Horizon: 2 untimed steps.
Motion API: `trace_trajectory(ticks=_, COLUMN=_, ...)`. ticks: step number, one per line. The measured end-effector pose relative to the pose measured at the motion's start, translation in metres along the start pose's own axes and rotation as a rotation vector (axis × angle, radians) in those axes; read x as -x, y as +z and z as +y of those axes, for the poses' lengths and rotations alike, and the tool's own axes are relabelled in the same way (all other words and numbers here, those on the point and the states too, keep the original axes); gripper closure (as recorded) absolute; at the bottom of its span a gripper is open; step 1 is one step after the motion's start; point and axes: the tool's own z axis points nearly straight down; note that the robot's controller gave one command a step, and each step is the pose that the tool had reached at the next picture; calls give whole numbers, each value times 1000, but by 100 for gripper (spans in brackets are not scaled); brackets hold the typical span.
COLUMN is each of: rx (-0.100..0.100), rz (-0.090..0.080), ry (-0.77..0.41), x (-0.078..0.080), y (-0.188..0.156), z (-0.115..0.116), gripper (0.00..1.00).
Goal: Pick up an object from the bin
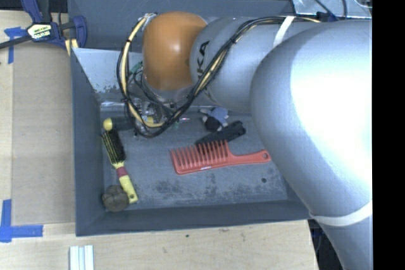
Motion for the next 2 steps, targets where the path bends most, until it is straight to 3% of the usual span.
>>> trace_trajectory(ticks=2, rx=0, rz=-2, ry=2, x=0, y=-3, z=-1, gripper=100)
